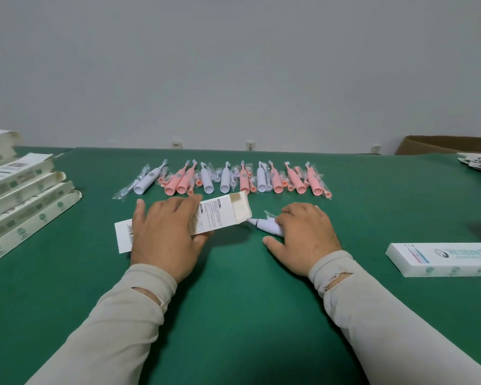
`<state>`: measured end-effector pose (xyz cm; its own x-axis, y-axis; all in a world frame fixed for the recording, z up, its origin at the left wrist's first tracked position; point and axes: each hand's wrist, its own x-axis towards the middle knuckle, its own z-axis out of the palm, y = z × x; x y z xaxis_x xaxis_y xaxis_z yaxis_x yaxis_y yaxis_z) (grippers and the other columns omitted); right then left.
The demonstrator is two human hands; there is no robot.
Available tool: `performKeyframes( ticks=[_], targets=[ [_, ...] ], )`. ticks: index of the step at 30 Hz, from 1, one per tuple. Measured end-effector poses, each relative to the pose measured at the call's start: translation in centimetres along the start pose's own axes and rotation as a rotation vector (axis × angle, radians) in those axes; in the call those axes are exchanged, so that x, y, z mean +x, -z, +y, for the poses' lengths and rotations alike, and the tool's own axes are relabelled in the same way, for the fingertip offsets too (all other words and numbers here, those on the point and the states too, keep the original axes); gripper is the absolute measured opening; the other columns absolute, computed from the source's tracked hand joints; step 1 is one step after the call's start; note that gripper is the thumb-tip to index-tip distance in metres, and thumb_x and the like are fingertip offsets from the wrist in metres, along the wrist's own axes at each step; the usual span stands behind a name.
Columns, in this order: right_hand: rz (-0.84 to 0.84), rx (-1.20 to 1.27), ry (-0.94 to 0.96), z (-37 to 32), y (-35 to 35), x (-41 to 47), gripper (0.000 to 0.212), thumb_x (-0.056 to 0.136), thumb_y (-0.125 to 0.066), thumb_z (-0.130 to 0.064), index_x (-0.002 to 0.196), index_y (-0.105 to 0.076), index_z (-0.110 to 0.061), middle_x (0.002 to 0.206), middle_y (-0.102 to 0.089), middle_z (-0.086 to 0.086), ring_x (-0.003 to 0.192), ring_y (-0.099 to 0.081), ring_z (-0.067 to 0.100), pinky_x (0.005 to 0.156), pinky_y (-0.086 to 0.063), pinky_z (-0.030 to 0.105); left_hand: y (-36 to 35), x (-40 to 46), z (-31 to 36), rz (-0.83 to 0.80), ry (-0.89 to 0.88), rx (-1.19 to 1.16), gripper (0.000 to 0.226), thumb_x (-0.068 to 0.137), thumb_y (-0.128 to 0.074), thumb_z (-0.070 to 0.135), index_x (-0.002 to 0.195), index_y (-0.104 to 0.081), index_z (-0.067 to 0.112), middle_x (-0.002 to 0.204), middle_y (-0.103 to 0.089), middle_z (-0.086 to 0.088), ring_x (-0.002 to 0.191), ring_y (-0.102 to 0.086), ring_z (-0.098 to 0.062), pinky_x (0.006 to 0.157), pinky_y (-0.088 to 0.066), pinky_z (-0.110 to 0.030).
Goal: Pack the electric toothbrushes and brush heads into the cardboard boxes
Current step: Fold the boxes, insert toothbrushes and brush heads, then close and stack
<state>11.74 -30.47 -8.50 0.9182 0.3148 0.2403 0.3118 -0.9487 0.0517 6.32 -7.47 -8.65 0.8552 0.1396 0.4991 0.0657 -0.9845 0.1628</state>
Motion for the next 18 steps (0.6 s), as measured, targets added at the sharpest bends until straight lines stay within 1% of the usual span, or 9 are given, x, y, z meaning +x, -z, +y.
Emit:
performKeyframes(
  ticks=[5, 8, 9, 10, 11, 12, 14, 16, 18],
  targets=[
    [-0.004, -0.008, -0.025, 0.1, -0.1, 0.2, 0.052, 0.092, -0.050, -0.060, 0.129, -0.062, -0.025, 0.146, -0.046, -0.003, 0.143, -0.029, 0.022, 0.122, -0.017, 0.045, 0.0, -0.1, 0.1, 0.007, -0.005, 0.002, 0.063, 0.086, -0.064, 0.054, 0.143, -0.043, 0.037, 0.136, -0.055, 0.008, 0.126, -0.048, -0.022, 0.120, -0.012, -0.052],
    [0.030, -0.098, 0.021, 0.1, 0.6, 0.0, 0.048, 0.089, -0.051, -0.059, 0.120, -0.067, -0.025, 0.139, -0.051, -0.004, 0.140, -0.032, 0.022, 0.120, -0.019, 0.046, 0.0, 0.0, 0.2, 0.031, 0.006, 0.016, 0.062, 0.084, -0.068, 0.052, 0.140, -0.047, 0.035, 0.131, -0.058, 0.007, 0.123, -0.050, -0.024, 0.119, -0.014, -0.053],
    [0.068, -0.131, 0.022, 0.1, 1.1, -0.1, 0.046, 0.087, -0.050, -0.059, 0.112, -0.068, -0.025, 0.129, -0.056, -0.004, 0.129, -0.040, 0.022, 0.114, -0.028, 0.044, 0.0, 0.0, 0.2, 0.042, 0.012, 0.020, 0.061, 0.083, -0.070, 0.051, 0.138, -0.050, 0.034, 0.128, -0.060, 0.005, 0.121, -0.052, -0.025, 0.119, -0.016, -0.054],
    [0.132, -0.142, 0.010, 0.2, 1.6, -0.1, 0.041, 0.085, -0.051, -0.059, 0.101, -0.067, -0.025, 0.114, -0.059, -0.003, 0.112, -0.047, 0.022, 0.099, -0.038, 0.041, 0.0, 0.0, 0.2, 0.054, 0.018, 0.027, 0.059, 0.082, -0.072, 0.050, 0.135, -0.052, 0.032, 0.125, -0.062, 0.004, 0.118, -0.054, -0.027, 0.118, -0.018, -0.055],
    [0.229, -0.110, -0.025, 0.3, 2.2, -0.2, 0.034, 0.083, -0.054, -0.057, 0.089, -0.064, -0.025, 0.096, -0.059, -0.004, 0.094, -0.048, 0.021, 0.081, -0.041, 0.037, 0.0, 0.0, 0.1, 0.065, 0.027, 0.035, 0.058, 0.081, -0.073, 0.049, 0.133, -0.054, 0.031, 0.122, -0.063, 0.003, 0.116, -0.055, -0.027, 0.116, -0.020, -0.055],
    [0.346, -0.010, -0.076, 0.6, 2.6, -0.2, 0.027, 0.081, -0.059, -0.053, 0.080, -0.058, -0.027, 0.081, -0.055, -0.006, 0.081, -0.047, 0.020, 0.065, -0.036, 0.033, 0.0, 0.1, 0.1, 0.069, 0.038, 0.043, 0.057, 0.080, -0.074, 0.050, 0.131, -0.055, 0.031, 0.121, -0.063, 0.002, 0.114, -0.056, -0.028, 0.116, -0.021, -0.055],
    [0.496, 0.422, -0.203, 1.0, 2.8, -0.6, 0.019, 0.080, -0.066, -0.042, 0.078, -0.052, -0.030, 0.071, -0.054, -0.010, 0.069, -0.051, 0.018, 0.053, -0.032, 0.028, 0.1, 0.2, 0.0, 0.054, 0.047, 0.059, 0.056, 0.080, -0.072, 0.051, 0.129, -0.054, 0.031, 0.120, -0.062, 0.003, 0.113, -0.055, -0.027, 0.114, -0.023, -0.055],
    [0.439, 1.043, -0.247, 1.1, 2.8, -1.1, 0.016, 0.088, -0.067, -0.027, 0.090, -0.053, -0.034, 0.075, -0.064, -0.008, 0.067, -0.061, 0.012, 0.055, -0.044, 0.024, 0.0, 0.3, 0.0, 0.025, 0.032, 0.075, 0.056, 0.081, -0.070, 0.053, 0.130, -0.050, 0.033, 0.121, -0.060, 0.005, 0.114, -0.054, -0.026, 0.114, -0.023, -0.054],
    [0.297, 1.480, -0.223, 0.8, 2.6, -1.5, 0.025, 0.094, -0.060, -0.009, 0.104, -0.054, -0.031, 0.078, -0.072, -0.007, 0.058, -0.060, 0.008, 0.048, -0.047, 0.021, -0.1, 0.3, 0.0, 0.003, 0.012, 0.076, 0.059, 0.082, -0.068, 0.053, 0.134, -0.047, 0.034, 0.124, -0.059, 0.007, 0.117, -0.053, -0.024, 0.116, -0.020, -0.054]
  ],
)
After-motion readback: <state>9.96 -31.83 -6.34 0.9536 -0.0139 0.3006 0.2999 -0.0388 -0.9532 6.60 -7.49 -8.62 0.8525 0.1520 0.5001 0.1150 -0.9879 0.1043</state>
